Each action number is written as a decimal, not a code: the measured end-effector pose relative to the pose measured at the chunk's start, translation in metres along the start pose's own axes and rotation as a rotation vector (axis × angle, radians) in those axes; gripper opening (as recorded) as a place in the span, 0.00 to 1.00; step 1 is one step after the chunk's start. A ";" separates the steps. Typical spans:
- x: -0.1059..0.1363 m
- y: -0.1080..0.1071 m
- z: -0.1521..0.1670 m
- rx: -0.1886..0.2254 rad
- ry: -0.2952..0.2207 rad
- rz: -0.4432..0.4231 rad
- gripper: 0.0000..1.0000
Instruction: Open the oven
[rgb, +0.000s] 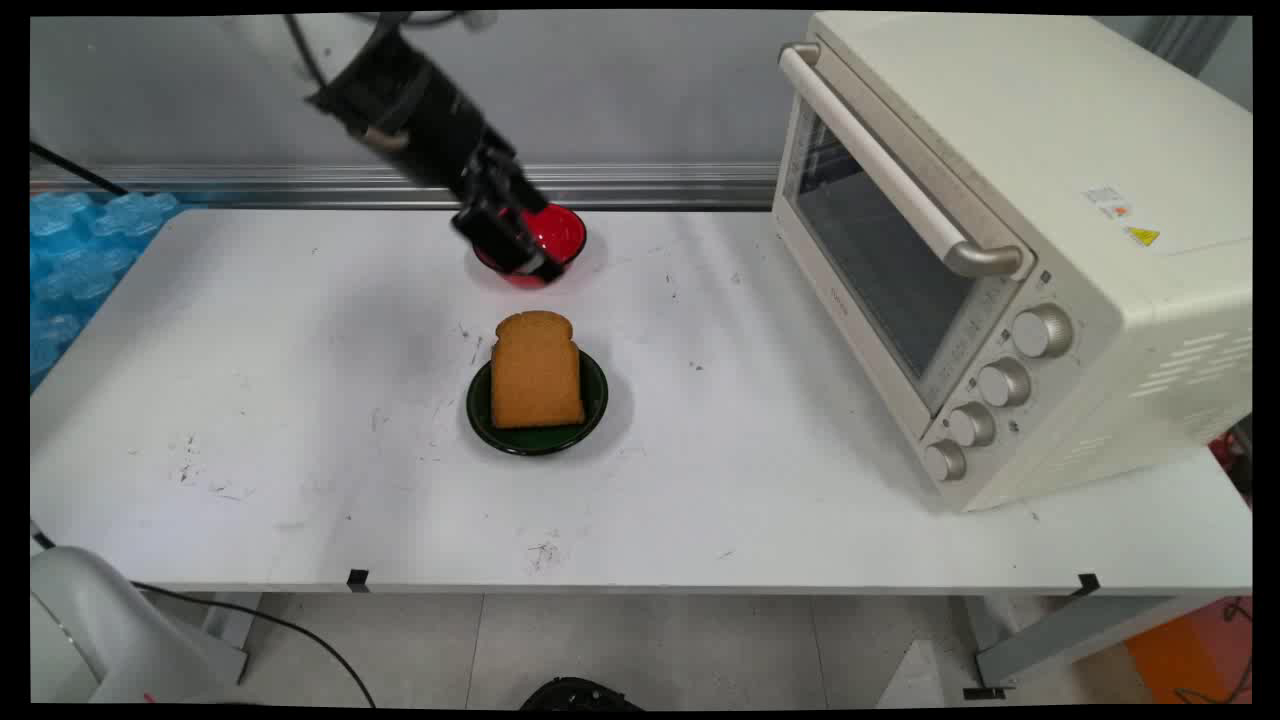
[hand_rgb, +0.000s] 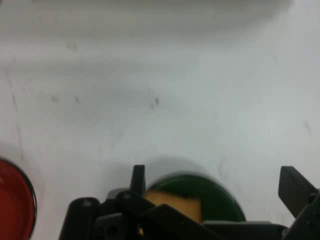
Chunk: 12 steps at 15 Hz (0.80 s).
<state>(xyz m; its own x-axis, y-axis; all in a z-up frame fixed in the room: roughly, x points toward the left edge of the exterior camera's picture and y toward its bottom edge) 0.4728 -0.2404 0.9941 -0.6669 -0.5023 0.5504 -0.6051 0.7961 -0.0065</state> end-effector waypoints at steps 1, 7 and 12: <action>0.005 -0.001 -0.001 0.001 0.016 -0.007 1.00; 0.054 -0.004 0.000 -0.004 0.159 -0.054 1.00; 0.089 -0.004 0.007 -0.004 0.241 -0.073 1.00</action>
<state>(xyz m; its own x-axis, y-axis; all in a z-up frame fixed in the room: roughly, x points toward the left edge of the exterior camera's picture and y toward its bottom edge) 0.4120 -0.2907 1.0372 -0.4987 -0.4638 0.7322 -0.6455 0.7625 0.0434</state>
